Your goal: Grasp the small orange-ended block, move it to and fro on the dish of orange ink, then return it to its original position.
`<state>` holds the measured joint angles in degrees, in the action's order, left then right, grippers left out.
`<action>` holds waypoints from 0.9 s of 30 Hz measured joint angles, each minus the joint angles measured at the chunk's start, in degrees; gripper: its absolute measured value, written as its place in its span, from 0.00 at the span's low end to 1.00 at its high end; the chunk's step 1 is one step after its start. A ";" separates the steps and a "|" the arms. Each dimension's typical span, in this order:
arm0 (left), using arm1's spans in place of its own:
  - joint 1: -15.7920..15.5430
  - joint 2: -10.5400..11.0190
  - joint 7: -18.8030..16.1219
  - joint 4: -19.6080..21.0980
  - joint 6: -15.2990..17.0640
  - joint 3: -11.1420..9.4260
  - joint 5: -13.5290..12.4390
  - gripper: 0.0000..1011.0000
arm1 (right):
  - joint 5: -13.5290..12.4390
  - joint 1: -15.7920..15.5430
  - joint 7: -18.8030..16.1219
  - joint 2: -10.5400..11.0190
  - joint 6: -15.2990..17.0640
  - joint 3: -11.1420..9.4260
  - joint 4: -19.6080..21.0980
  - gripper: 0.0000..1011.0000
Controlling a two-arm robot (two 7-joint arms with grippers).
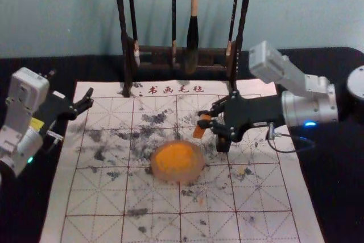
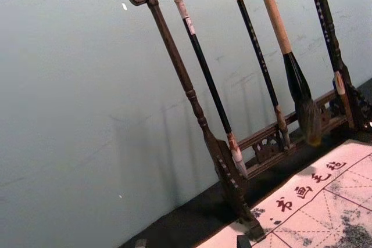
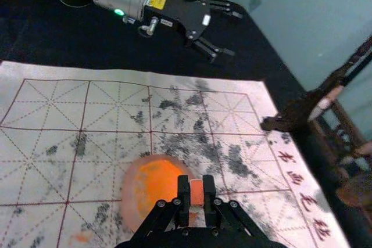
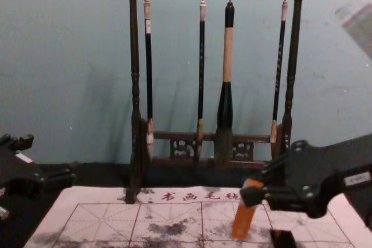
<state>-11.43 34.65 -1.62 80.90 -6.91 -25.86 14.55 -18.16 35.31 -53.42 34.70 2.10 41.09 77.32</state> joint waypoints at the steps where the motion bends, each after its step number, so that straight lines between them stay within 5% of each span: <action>1: 0.00 0.00 0.00 0.00 0.00 0.00 0.00 0.99 | -0.01 0.62 -0.37 -0.65 0.56 0.65 -0.60 0.13; 14: 0.00 0.00 0.00 0.00 0.00 0.00 0.00 0.99 | 0.97 5.22 -2.71 -4.57 2.18 5.84 -5.46 0.13; 27: 0.00 0.00 0.00 0.00 0.00 0.00 0.00 0.99 | 1.02 7.35 -3.25 -6.99 2.05 8.14 -9.46 0.13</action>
<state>-11.43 34.65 -1.62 80.90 -6.91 -25.86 14.55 -17.14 42.66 -56.67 27.71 4.15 49.23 67.86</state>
